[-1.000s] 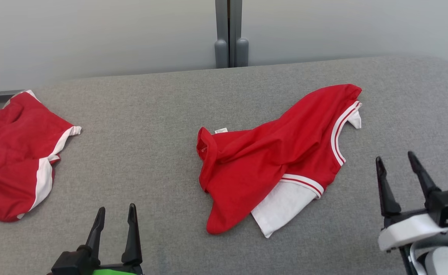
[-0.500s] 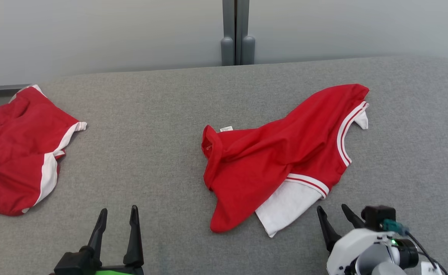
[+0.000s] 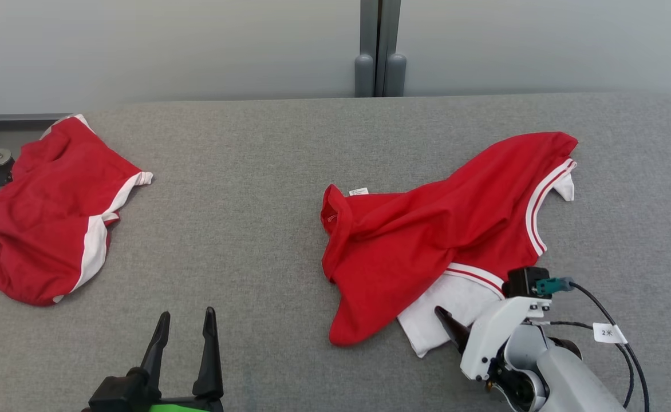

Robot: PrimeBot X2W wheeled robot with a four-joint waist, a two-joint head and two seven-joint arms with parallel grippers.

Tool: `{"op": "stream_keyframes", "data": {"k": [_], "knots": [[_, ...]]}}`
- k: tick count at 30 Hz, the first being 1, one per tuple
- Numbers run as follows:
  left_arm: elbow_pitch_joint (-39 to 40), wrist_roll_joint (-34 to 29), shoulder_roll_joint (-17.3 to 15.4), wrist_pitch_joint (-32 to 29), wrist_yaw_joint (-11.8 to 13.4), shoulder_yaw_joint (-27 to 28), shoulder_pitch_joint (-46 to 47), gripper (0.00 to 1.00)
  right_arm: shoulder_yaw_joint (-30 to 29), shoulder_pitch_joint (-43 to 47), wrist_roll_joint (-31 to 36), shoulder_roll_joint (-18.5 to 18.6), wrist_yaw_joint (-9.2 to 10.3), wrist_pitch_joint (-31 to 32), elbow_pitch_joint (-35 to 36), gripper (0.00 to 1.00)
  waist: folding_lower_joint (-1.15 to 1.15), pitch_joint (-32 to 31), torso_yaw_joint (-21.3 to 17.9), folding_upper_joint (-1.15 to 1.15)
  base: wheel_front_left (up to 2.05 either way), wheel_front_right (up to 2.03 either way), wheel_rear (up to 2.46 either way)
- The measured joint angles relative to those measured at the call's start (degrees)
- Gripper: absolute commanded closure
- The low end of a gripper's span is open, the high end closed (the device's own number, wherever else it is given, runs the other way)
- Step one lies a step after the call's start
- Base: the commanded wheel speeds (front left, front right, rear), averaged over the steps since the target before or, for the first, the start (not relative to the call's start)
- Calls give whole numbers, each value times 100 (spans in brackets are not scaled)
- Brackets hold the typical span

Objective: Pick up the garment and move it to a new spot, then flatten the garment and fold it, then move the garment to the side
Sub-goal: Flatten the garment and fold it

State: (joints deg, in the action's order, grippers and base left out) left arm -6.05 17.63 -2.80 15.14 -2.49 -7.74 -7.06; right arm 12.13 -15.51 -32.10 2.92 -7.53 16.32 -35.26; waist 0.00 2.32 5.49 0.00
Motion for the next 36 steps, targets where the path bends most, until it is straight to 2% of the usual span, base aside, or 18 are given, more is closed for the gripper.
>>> {"op": "stream_keyframes", "data": {"k": [5,10,13,16,22,25,30,31,32,36], "knots": [[7,32,0,0,48,-13,-1,0,234,-183,135,-22,0,114,-10,100,0,41,-24,0,0,0,0],[49,69,0,0,99,10,-4,0,-215,-180,865,41,0,724,545,100,0,50,-127,0,0,0,0],[62,75,0,0,98,52,-9,0,-648,-79,1148,497,0,1385,1269,100,0,54,-216,0,0,0,0],[71,73,1,0,85,58,5,0,-1070,124,1280,1122,1,2272,2024,100,0,84,-316,0,0,0,0],[57,48,0,0,30,90,76,0,-1350,520,1607,2049,-1,3562,2986,100,0,179,-426,0,0,0,0],[46,47,1,0,12,88,89,0,-1608,721,1783,2205,-1,3910,3103,100,0,198,-448,0,0,0,0],[24,48,0,0,-2,67,92,0,-1916,963,2194,2291,-2,3943,3022,100,0,182,-419,0,0,0,0],[24,48,0,0,-2,64,92,0,-1946,1001,2248,2240,-1,3867,2997,55,0,180,-415,0,0,0,0],[24,48,0,0,-2,62,92,0,-1948,1030,2247,2186,-1,3794,2969,0,0,185,-412,0,0,0,0],[23,51,0,0,-1,53,91,0,-1992,1096,2232,1967,-1,3474,2993,0,0,190,-416,0,0,0,0]]}}
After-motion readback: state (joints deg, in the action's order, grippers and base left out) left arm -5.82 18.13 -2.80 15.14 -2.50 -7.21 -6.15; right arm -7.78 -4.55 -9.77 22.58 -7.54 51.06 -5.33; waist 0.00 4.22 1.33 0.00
